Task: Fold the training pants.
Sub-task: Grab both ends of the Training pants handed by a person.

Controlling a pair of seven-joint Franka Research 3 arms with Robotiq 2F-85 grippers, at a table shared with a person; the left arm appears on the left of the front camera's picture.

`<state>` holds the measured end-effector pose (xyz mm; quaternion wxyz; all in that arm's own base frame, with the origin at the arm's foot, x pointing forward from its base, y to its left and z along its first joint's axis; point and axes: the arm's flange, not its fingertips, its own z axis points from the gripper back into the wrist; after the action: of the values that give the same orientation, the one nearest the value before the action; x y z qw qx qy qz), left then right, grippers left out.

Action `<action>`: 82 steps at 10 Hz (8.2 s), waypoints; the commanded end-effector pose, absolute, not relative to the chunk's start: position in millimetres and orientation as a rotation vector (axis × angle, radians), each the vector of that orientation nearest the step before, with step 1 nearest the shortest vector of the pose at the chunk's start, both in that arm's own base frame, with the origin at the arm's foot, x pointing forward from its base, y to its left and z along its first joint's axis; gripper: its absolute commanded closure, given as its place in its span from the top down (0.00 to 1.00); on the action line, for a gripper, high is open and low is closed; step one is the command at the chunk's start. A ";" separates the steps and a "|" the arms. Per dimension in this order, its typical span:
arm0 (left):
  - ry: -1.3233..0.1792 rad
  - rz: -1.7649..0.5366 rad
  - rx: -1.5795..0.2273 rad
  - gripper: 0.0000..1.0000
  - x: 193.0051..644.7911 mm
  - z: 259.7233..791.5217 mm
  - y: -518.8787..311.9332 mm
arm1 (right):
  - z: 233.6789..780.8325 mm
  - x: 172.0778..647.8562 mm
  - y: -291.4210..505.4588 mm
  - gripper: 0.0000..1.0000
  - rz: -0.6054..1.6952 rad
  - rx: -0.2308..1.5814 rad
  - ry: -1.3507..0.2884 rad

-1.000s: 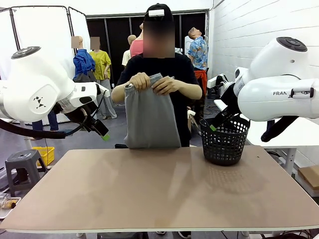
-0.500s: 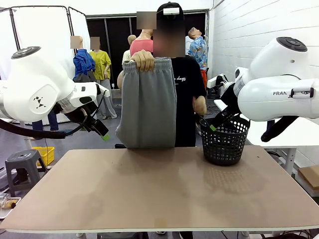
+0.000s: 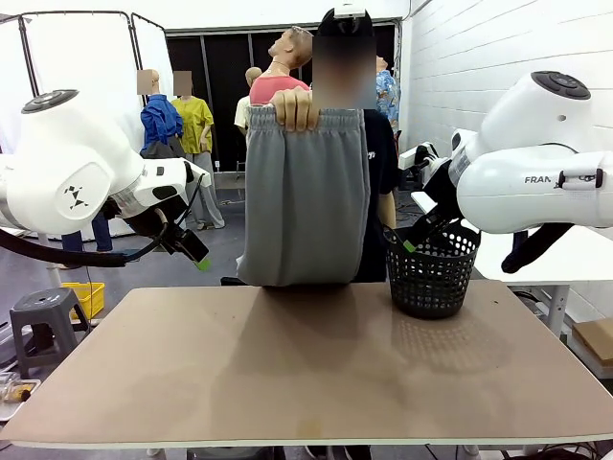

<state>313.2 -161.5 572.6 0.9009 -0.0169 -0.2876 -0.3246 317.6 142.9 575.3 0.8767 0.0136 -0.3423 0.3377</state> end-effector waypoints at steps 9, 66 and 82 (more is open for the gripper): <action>-0.593 -0.672 -0.038 1.00 314.0 572.1 -161.5 | 572.6 319.8 143.0 1.00 0.705 0.030 -0.707; -1.359 -1.402 -0.706 1.00 387.5 567.3 -193.6 | 549.2 442.0 193.6 1.00 1.614 0.940 -1.118; -1.296 -1.379 -0.947 0.80 413.4 553.3 -214.6 | 553.8 457.7 211.5 0.81 1.482 0.971 -1.175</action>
<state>409.5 -211.0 549.9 0.4975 -0.3728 -0.5332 -0.5738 452.6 209.5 553.0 0.4817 0.3865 -0.4754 0.6266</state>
